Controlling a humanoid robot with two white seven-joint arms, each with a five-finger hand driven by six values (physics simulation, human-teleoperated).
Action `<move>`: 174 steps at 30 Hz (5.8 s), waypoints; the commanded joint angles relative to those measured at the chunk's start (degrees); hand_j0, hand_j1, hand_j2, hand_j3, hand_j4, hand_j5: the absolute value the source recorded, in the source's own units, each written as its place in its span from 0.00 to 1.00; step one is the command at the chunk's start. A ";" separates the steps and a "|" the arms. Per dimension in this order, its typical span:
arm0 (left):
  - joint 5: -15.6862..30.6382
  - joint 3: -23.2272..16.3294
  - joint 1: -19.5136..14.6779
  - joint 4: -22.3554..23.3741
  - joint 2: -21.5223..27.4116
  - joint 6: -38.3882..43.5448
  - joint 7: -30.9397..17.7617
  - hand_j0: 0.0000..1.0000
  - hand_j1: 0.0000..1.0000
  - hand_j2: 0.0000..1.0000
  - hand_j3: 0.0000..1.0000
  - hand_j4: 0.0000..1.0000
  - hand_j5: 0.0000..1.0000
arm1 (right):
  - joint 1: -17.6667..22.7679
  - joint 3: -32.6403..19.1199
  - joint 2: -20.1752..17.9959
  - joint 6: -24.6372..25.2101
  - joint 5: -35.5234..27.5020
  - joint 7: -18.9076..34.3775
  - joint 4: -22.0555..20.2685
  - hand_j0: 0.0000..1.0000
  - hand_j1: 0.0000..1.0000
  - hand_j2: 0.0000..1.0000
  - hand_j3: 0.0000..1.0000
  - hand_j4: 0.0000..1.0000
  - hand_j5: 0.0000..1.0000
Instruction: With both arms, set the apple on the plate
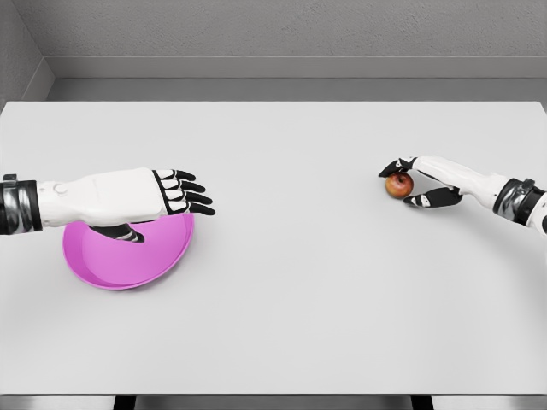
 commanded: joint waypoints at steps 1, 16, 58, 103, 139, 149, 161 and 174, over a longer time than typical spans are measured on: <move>0.36 -0.01 0.00 0.03 0.07 0.08 0.03 1.00 1.00 1.00 1.00 1.00 1.00 | 0.00 0.00 0.00 0.11 -0.37 0.01 -0.03 0.65 0.65 0.65 0.65 0.65 0.65; 0.36 -0.01 0.09 0.03 0.07 0.08 0.03 1.00 1.00 1.00 1.00 1.00 1.00 | -0.35 -0.09 0.35 0.11 -0.54 0.01 0.58 0.55 0.55 0.55 0.55 0.55 0.55; 0.36 0.07 0.00 0.03 0.07 0.08 0.03 1.00 1.00 1.00 1.00 1.00 1.00 | -1.93 0.45 5.01 0.11 -4.14 0.01 -9.97 1.00 1.00 1.00 1.00 1.00 1.00; -3.33 -15.39 -17.84 20.69 -34.74 0.08 -9.20 1.00 1.00 1.00 1.00 1.00 1.00 | 1.49 -11.60 -10.90 0.11 -4.23 0.01 -8.38 1.00 1.00 1.00 1.00 1.00 1.00; -9.66 -15.66 -17.75 28.24 -39.04 0.08 -9.20 0.99 0.99 0.99 0.99 0.99 0.99 | 2.72 -11.43 -10.99 0.11 -4.06 0.01 -11.10 1.00 1.00 1.00 1.00 1.00 1.00; -10.89 -15.75 -17.75 28.95 -40.01 0.08 -9.20 0.97 0.97 0.97 0.97 0.97 0.97 | 3.34 -11.51 -11.16 0.11 -4.06 0.01 -11.02 1.00 1.00 1.00 1.00 1.00 1.00; -13.79 -15.75 -17.67 30.70 -41.24 0.08 -9.20 0.92 0.92 0.92 0.92 0.92 0.92 | 3.34 -11.51 -11.16 0.11 -4.06 0.01 -11.02 1.00 1.00 1.00 1.00 1.00 1.00; -15.20 -16.54 -17.58 32.29 -42.56 0.08 -9.11 0.89 0.89 0.89 0.89 0.89 0.89 | 3.34 -11.51 -11.25 0.11 -4.06 0.01 -11.02 1.00 1.00 1.00 1.00 1.00 1.00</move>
